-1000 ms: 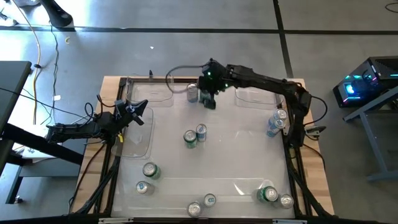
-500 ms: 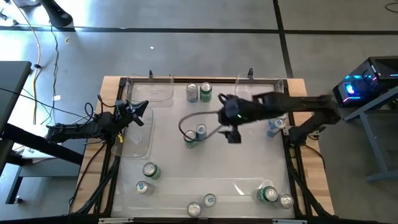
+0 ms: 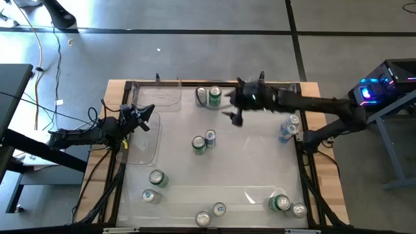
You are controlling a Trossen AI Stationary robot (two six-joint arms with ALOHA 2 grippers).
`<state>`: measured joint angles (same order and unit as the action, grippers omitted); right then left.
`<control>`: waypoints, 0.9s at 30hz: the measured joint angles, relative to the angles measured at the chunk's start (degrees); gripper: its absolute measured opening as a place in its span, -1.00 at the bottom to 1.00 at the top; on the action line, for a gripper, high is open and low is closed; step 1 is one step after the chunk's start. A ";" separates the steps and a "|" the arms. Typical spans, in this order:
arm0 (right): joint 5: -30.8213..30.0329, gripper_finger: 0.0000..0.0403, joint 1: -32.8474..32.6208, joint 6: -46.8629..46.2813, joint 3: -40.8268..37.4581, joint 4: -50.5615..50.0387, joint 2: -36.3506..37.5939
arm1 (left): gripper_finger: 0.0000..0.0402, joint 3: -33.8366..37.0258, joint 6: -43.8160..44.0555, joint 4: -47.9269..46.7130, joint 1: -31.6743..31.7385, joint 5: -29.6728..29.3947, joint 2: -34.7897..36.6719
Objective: Sort soda cans
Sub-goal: Put the top center green soda can into the top right transparent bin
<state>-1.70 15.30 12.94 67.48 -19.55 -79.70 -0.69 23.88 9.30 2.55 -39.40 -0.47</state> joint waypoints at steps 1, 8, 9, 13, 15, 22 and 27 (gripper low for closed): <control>2.47 0.78 2.68 1.04 0.31 1.24 -1.47 | -0.95 0.00 0.00 0.00 0.00 0.00 0.00; 16.82 0.78 16.27 2.61 11.37 -1.60 -16.89 | -0.95 -0.02 0.00 0.00 0.00 0.00 0.00; 17.90 0.78 17.14 2.62 13.65 -2.93 -19.16 | -0.95 0.00 0.00 0.00 -0.02 0.00 0.00; 18.83 0.78 19.86 5.35 24.20 -10.08 -26.68 | -0.95 0.00 0.00 0.00 0.00 0.00 0.00; 18.76 0.78 20.75 6.35 30.48 -15.64 -30.28 | -0.95 0.00 0.00 0.00 0.00 0.00 0.00; 18.80 0.78 21.04 9.27 46.47 -29.82 -39.26 | -0.95 -0.01 -0.02 -0.04 -0.02 0.00 0.00; 18.62 0.78 20.85 9.66 48.26 -33.08 -42.77 | -0.95 -0.01 -0.02 -0.04 0.00 0.00 0.01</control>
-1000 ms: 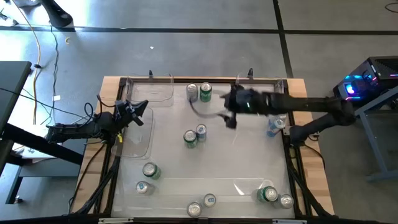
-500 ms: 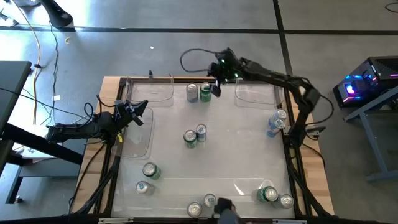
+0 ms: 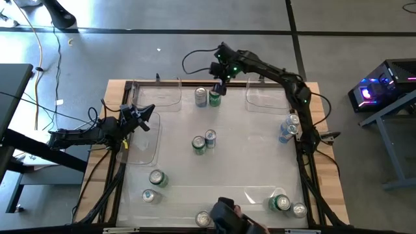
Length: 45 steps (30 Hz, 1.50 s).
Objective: Sort soda cans
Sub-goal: Put the top center green soda can into the top right transparent bin
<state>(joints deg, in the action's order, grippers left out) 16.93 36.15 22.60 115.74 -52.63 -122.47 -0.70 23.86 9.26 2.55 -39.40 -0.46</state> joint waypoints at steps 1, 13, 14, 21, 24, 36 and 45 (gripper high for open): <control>0.00 0.78 0.01 0.33 0.06 -0.51 -0.37 | -0.95 0.01 0.00 -0.03 0.00 0.00 0.00; 0.66 0.78 -0.19 1.72 0.19 -2.53 -3.17 | -0.95 0.00 -0.46 -0.39 -0.01 0.02 -0.01; 0.59 0.78 -0.19 1.73 0.22 -2.50 -3.36 | -0.95 0.01 -0.46 -0.39 0.00 0.02 -0.01; -0.63 0.78 -0.19 1.93 0.22 -2.37 -3.50 | -0.95 0.01 -0.46 -0.39 -0.01 0.02 0.01; -0.98 0.78 -0.19 1.91 0.22 -2.31 -3.50 | -0.95 -0.01 -0.46 -0.44 -0.02 0.02 -0.01; -0.57 0.78 -0.19 3.11 2.76 -4.24 -3.31 | -0.95 0.00 -0.47 -0.44 -0.02 0.01 -0.01; 4.63 0.78 -1.34 6.09 1.52 -6.38 -2.74 | -0.95 -0.01 -0.48 -0.48 0.00 0.02 -0.01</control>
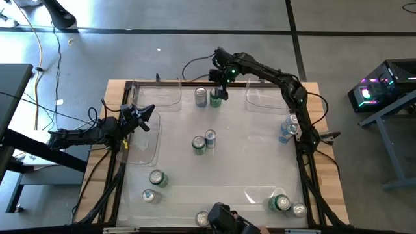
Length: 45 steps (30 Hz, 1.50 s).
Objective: Sort soda cans
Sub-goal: Put the top center green soda can into the top right transparent bin
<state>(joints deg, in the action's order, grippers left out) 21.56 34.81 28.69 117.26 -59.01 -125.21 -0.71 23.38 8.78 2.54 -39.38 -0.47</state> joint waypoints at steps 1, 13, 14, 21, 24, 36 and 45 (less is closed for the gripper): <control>0.22 0.78 -0.11 0.29 -0.31 0.25 0.00 | -0.95 0.02 0.02 0.00 0.00 -0.02 0.00; -2.38 0.78 -0.34 0.92 -1.21 3.37 0.17 | -0.95 0.00 0.02 -0.26 0.00 -0.02 0.00; -2.59 0.78 -0.49 1.24 -1.21 3.35 0.17 | -0.95 0.02 0.02 -0.27 -0.02 -0.02 0.01; -8.15 0.78 -1.14 0.04 -1.21 3.71 -0.44 | -0.95 0.02 0.02 -0.35 -0.01 -0.02 0.00; -11.20 0.78 -1.21 -0.21 -1.21 2.83 -1.28 | -0.95 0.02 0.02 -0.37 -0.02 -0.02 0.00; -13.99 0.67 -0.72 -2.70 -1.21 1.95 -1.73 | -0.95 0.02 0.02 -0.39 -0.02 -0.04 0.00; -13.35 0.39 -0.72 -1.23 -1.19 0.78 -1.66 | -0.95 0.00 0.02 -0.39 -0.02 -0.02 0.00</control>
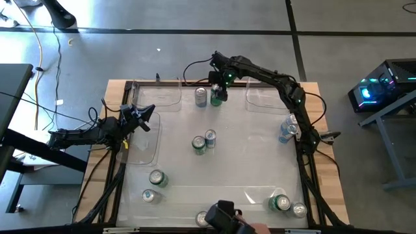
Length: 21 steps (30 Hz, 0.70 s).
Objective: Sort soda cans
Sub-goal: Put the top center green soda can into the top right transparent bin
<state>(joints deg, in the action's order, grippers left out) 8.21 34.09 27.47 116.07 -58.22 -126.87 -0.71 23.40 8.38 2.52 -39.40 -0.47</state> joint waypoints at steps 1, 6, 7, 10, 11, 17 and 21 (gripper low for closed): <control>0.14 0.39 0.00 0.06 0.00 -0.20 0.00 | -0.95 0.00 0.00 0.00 0.00 -0.01 0.00; -0.82 0.39 -0.36 0.62 -0.04 -1.79 0.94 | -0.95 0.00 0.00 0.00 0.00 -0.02 0.00; -1.46 0.39 -0.39 0.65 -0.14 -2.51 1.50 | -0.95 0.00 0.00 0.00 0.02 0.00 0.00; -2.09 0.39 -0.48 0.64 -0.15 -3.17 4.24 | -0.95 0.01 0.00 0.00 0.00 -0.02 0.00; -2.24 0.39 -0.50 0.53 -0.15 -3.76 5.52 | -0.95 0.01 0.00 0.00 0.00 -0.01 0.00; -8.93 0.39 -0.50 -1.31 -0.11 -6.49 13.90 | -0.95 0.00 0.02 0.02 0.01 -0.01 0.01; -14.72 0.39 0.27 -4.44 0.08 -10.52 20.87 | -0.95 0.00 0.01 0.01 0.01 -0.01 0.00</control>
<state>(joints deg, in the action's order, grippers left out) -6.51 34.36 23.02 116.15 -68.74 -106.00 -0.70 23.41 8.40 2.53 -39.41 -0.47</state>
